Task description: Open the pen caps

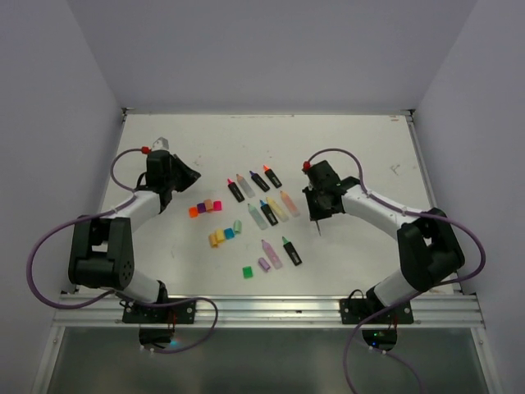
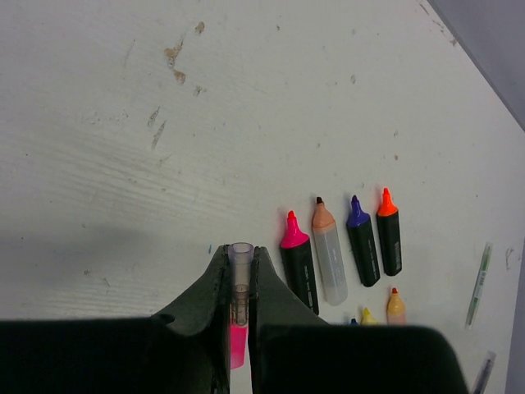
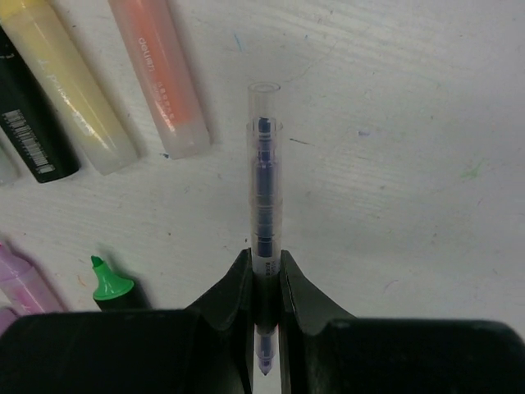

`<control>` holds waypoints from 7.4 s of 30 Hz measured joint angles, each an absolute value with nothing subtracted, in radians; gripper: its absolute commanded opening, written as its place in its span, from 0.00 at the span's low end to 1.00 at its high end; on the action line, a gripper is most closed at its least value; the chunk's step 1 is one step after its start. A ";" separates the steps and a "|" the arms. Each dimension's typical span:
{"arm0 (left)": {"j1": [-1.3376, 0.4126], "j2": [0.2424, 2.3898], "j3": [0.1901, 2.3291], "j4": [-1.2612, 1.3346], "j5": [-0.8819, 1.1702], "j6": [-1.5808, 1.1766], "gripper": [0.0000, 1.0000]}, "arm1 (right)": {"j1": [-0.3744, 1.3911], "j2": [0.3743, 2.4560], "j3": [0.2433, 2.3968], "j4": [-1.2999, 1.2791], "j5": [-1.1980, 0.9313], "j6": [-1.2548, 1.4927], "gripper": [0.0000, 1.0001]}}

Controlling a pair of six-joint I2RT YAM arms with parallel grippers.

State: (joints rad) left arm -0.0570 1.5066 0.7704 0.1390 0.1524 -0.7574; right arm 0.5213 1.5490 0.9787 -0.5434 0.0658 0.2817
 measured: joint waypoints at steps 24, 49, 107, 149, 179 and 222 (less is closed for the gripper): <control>-0.027 1.646 0.788 0.141 0.168 -0.745 0.00 | 0.524 2.212 1.722 -0.349 0.214 0.112 0.00; -0.012 1.394 0.718 -0.031 -0.018 -0.749 0.00 | 0.537 2.353 1.921 -0.418 0.256 -0.008 0.00; -0.027 0.953 0.584 -0.270 -0.053 -0.775 0.59 | 0.306 1.917 1.628 -0.500 0.226 0.212 0.49; -0.398 1.165 0.718 -0.135 0.101 -0.739 0.58 | 0.035 1.940 1.277 -0.405 0.139 0.269 0.00; -0.678 1.481 0.760 0.448 0.464 -0.776 0.58 | 0.172 1.247 0.786 0.001 -0.352 0.556 0.00; -0.731 1.663 0.915 0.534 0.446 -0.815 0.00 | 0.355 1.217 0.732 0.255 -0.385 0.778 0.35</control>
